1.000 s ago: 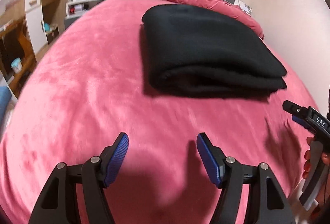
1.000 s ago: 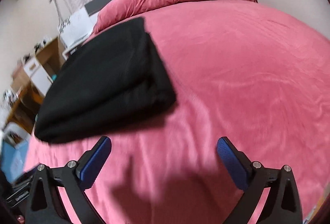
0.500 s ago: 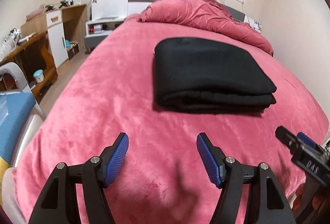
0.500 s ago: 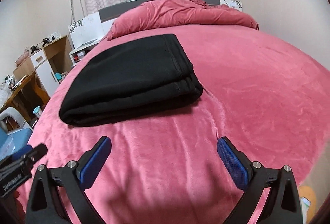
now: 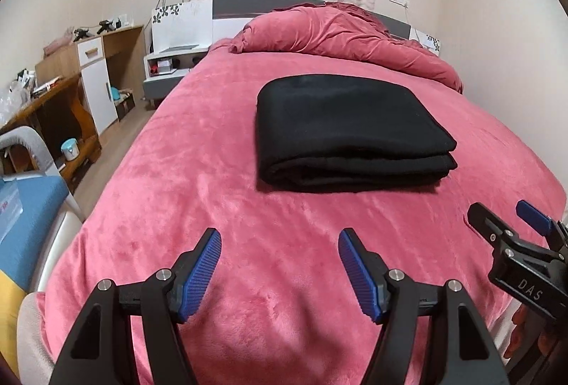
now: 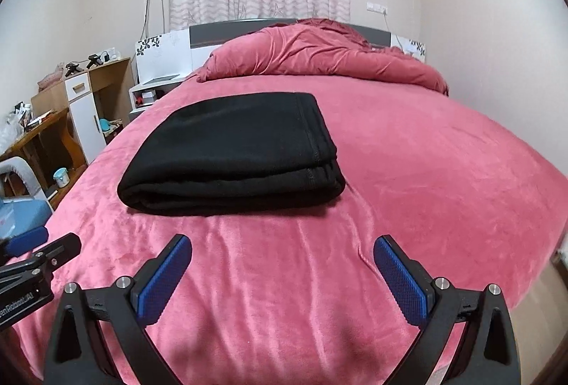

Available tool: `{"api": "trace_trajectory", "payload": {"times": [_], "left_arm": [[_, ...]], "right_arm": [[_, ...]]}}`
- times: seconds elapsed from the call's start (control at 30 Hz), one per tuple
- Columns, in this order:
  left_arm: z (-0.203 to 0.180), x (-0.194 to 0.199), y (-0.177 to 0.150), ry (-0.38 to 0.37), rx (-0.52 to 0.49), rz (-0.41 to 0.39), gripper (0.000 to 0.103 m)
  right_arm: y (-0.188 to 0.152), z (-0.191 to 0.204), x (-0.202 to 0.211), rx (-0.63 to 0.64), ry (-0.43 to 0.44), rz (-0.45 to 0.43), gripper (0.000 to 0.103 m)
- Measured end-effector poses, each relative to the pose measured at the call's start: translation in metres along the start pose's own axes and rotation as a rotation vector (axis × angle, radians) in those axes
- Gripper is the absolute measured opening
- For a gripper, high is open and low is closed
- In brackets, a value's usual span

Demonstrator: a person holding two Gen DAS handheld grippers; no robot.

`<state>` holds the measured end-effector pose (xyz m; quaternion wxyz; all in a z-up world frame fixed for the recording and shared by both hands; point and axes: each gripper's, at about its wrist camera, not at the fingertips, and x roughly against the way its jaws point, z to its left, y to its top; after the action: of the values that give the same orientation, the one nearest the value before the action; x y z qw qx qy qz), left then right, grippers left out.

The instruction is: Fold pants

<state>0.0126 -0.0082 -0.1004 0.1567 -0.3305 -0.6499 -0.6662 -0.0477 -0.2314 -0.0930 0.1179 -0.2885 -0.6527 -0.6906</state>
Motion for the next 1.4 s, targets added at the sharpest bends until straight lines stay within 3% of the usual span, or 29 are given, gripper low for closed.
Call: {"api": "trace_trajectory", "payload": {"times": [0.33,1.4], "left_arm": [[-0.0086,0.0047,-0.0023,0.007,-0.008,-0.023,0.07],[-0.0086,-0.0002,-0.0054,-0.001,0.008,0.014,0.07]], "right_arm": [[-0.0048,-0.0008,0.0057,-0.004,0.009,-0.015,0.103],[-0.0081,-0.0055,0.0017,-0.015,0.008,0.016,0.103]]}}
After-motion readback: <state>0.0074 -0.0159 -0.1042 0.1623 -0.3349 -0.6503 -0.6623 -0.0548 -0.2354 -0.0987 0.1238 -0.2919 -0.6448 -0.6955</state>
